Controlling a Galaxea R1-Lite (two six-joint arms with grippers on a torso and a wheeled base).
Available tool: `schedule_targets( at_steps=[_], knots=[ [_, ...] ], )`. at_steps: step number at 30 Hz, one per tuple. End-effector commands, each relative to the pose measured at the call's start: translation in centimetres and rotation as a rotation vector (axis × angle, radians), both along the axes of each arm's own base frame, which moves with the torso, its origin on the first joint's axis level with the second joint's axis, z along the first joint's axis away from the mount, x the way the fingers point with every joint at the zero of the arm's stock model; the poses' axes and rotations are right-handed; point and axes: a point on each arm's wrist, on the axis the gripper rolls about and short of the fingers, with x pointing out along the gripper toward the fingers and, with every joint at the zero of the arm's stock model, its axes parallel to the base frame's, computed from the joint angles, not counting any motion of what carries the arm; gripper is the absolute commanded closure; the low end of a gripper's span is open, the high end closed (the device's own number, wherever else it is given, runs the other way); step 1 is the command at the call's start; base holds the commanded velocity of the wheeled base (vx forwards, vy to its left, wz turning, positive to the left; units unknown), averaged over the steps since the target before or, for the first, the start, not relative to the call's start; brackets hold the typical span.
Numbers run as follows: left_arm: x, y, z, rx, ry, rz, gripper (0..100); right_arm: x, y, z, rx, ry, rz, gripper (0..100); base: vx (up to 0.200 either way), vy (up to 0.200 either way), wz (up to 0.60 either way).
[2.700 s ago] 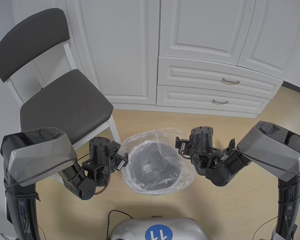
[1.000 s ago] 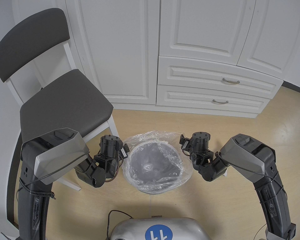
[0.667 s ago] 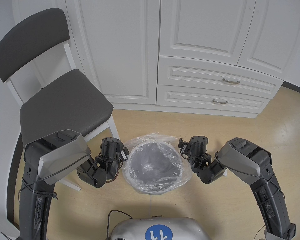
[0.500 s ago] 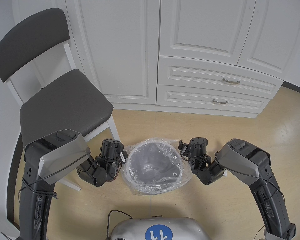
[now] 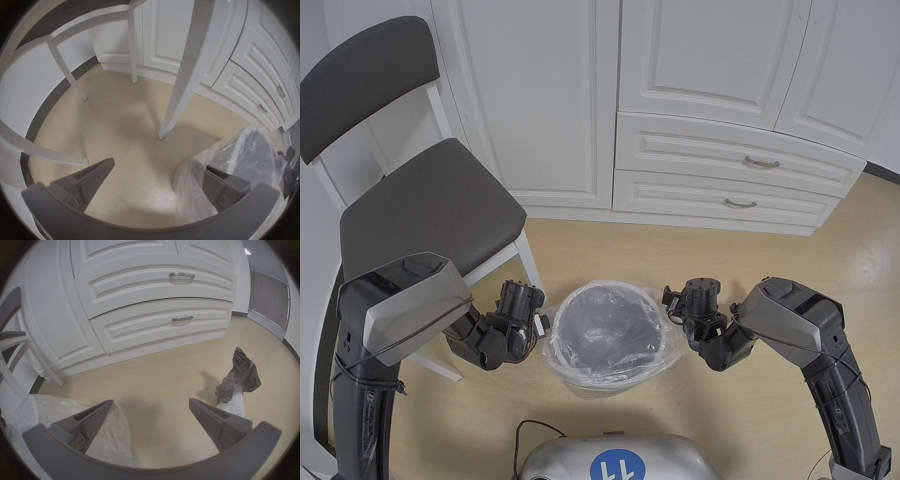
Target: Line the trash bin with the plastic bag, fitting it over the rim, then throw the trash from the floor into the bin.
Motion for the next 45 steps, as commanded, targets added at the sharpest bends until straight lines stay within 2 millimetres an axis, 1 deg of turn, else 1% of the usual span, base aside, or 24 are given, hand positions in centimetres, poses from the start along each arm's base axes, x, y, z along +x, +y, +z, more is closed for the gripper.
schedule_targets(
  at_steps=[1,2,3,4,6,7,8,9,11,13,15,16,18,19,20,22,24,28,29,31,32,39,42,45],
  knots=[
    [-1.2,0.5,3.7,0.001,-0.046,-0.018,0,-1.4,-0.3,4.3,0.008,-0.028,0.012,0,0.000,0.000,0.00],
    [-1.3,0.5,3.8,0.001,-0.047,-0.019,0,-1.6,-0.3,4.6,0.006,-0.027,0.012,0,0.000,0.000,0.00],
    [-1.8,0.6,4.6,0.011,-0.056,-0.035,0,-2.3,-0.6,5.8,-0.013,-0.026,0.027,0,0.000,0.000,0.00],
    [-2.2,0.6,5.1,0.014,-0.064,-0.045,0,-2.9,-0.7,6.5,-0.031,-0.026,0.040,0,0.000,0.000,0.00],
    [-2.4,0.6,5.5,0.014,-0.071,-0.050,0,-3.3,-0.8,6.9,-0.045,-0.025,0.047,0,0.000,0.000,0.00],
    [-3.0,0.3,6.0,0.019,-0.077,-0.066,0,-3.9,-0.9,7.9,-0.060,-0.033,0.058,0,0.000,0.000,0.00],
    [-3.0,0.3,6.0,0.019,-0.077,-0.066,0,-3.9,-0.9,7.9,-0.060,-0.033,0.058,0,0.000,0.000,0.00],
    [-3.5,0.1,6.6,0.018,-0.084,-0.078,0,-4.6,-0.6,8.8,-0.057,-0.057,0.069,0,0.000,0.000,0.00],
    [-3.5,0.1,6.6,0.018,-0.084,-0.078,0,-4.6,-0.6,8.8,-0.057,-0.057,0.069,0,0.000,0.000,0.00],
    [-4.8,-0.5,7.0,0.031,-0.077,-0.115,0,-6.3,0.1,9.7,-0.095,-0.054,0.107,0,0.000,0.000,0.00],
    [-5.0,-0.6,7.0,0.037,-0.073,-0.122,0,-6.6,0.2,9.8,-0.100,-0.051,0.115,0,0.000,0.000,0.00],
    [-5.5,-0.7,6.8,0.058,-0.063,-0.142,0,-7.6,1.1,9.8,-0.111,-0.045,0.144,0,0.000,0.000,0.00],
    [-5.9,-0.7,7.1,0.067,-0.065,-0.153,0,-8.4,1.8,9.7,-0.117,-0.040,0.165,0,0.000,0.000,0.00],
    [-5.9,-0.7,7.1,0.067,-0.065,-0.153,0,-8.4,1.8,9.7,-0.117,-0.040,0.165,0,0.000,0.000,0.00],
    [-6.6,-0.6,7.4,0.079,-0.060,-0.172,0,-9.5,2.6,9.3,-0.123,-0.028,0.195,0,0.000,0.000,0.00],
    [-7.4,-0.8,7.5,0.087,-0.053,-0.199,0,-10.3,3.3,8.9,-0.133,-0.014,0.218,0,0.000,0.000,0.00],
    [-8.7,-1.3,7.3,0.103,-0.028,-0.261,0,-11.5,4.3,8.3,-0.156,0.008,0.259,0,0.000,0.000,0.00],
    [-9.9,-2.0,6.3,0.125,0.017,-0.328,0,-13.0,5.0,6.9,-0.217,0.057,0.305,0,0.000,0.000,0.00],
    [-10.0,-2.2,5.6,0.133,0.037,-0.338,0,-13.4,5.0,5.9,-0.250,0.084,0.318,0,0.000,0.000,0.00],
    [-10.0,-2.3,5.2,0.138,0.048,-0.342,0,-13.5,4.9,5.4,-0.269,0.099,0.322,0,0.000,0.000,0.00],
    [-10.1,-2.4,4.7,0.146,0.062,-0.347,0,-13.7,4.9,4.7,-0.293,0.118,0.328,0,0.000,0.000,0.00],
    [-10.9,-2.9,2.9,0.184,0.121,-0.385,0,-14.3,5.0,1.8,-0.368,0.187,0.359,0,0.000,0.000,0.00],
    [-11.0,-3.0,1.7,0.202,0.150,-0.396,0,-14.5,4.9,1.1,-0.389,0.207,0.365,0,0.000,0.000,0.00],
    [-11.2,-3.0,1.5,0.212,0.161,-0.402,0,-15.2,4.6,0.9,-0.406,0.229,0.378,0,0.000,0.000,0.00]
  ],
)
